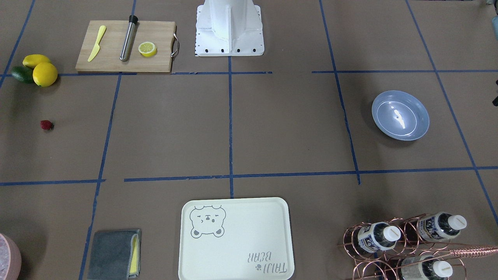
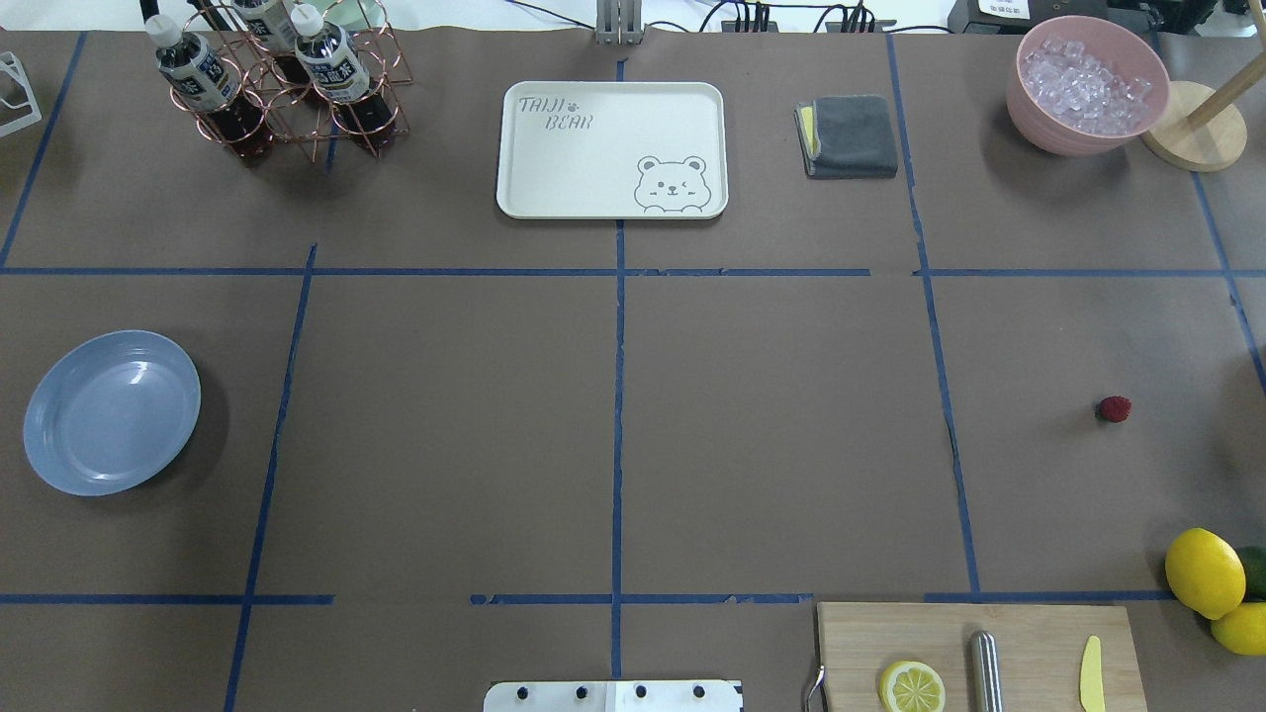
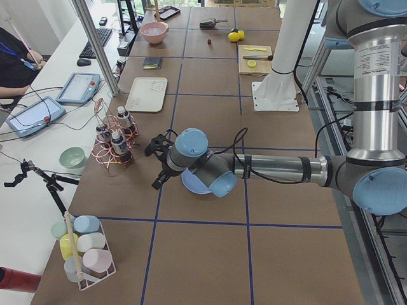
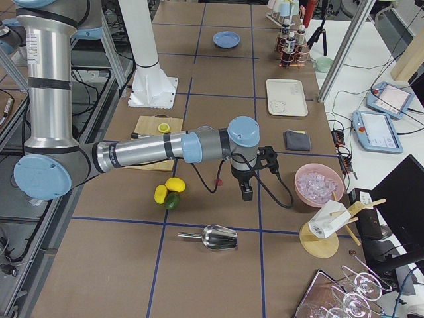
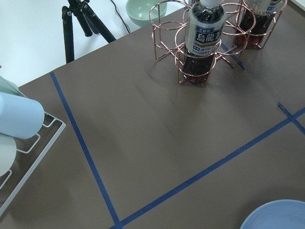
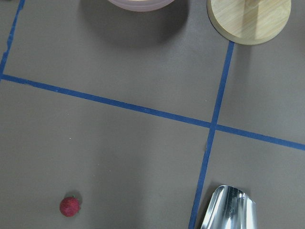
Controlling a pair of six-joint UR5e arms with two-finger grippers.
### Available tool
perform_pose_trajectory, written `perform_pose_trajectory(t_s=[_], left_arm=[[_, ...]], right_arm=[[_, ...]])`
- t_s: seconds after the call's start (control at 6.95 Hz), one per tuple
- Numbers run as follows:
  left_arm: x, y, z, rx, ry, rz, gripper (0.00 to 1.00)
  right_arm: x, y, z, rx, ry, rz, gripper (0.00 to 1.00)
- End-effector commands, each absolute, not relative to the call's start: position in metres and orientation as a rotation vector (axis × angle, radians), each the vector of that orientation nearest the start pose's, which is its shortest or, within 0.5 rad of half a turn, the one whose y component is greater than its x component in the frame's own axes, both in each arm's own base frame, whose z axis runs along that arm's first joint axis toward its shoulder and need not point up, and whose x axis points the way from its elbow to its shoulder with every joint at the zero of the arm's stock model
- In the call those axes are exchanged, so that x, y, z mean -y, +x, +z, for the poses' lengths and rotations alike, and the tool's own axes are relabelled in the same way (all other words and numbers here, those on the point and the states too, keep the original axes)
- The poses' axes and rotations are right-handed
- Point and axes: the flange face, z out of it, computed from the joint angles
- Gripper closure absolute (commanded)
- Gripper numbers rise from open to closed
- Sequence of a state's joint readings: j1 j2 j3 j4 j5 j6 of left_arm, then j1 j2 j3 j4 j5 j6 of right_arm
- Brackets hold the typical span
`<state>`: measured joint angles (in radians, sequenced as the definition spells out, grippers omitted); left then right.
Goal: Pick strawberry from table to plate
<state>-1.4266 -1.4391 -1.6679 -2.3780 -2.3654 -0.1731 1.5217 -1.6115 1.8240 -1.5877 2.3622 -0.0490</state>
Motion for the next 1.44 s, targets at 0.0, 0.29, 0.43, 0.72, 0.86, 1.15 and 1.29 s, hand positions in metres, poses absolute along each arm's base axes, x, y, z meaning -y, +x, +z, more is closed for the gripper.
perform_pose_trajectory(t_s=[0.0,0.29,0.43,0.72,0.86,1.15,1.29], left_arm=[[0.424,0.054,0.613,-0.891,0.468,0.154,0.0],[0.406,0.081,0.667,-0.932,0.402,0.048,0.18],[0.397,0.109,0.68,-0.958,0.368,-0.028,0.3],[0.386,0.147,0.686,-0.956,0.353,-0.024,0.32],[0.383,0.149,0.688,-0.957,0.345,-0.018,0.32],[0.379,0.161,0.694,-0.955,0.324,0.007,0.43],[0.376,0.166,0.692,-0.968,0.321,0.026,0.56]], right_arm=[[0.48,0.039,0.554,0.791,0.185,-0.17,0.0],[0.48,0.039,0.554,0.791,0.185,-0.17,0.0],[0.479,0.039,0.557,0.791,0.179,-0.168,0.0],[0.479,0.039,0.557,0.791,0.179,-0.168,0.0],[0.479,0.039,0.556,0.791,0.182,-0.169,0.0],[0.479,0.039,0.557,0.791,0.18,-0.168,0.0],[0.479,0.039,0.556,0.791,0.182,-0.169,0.0]])
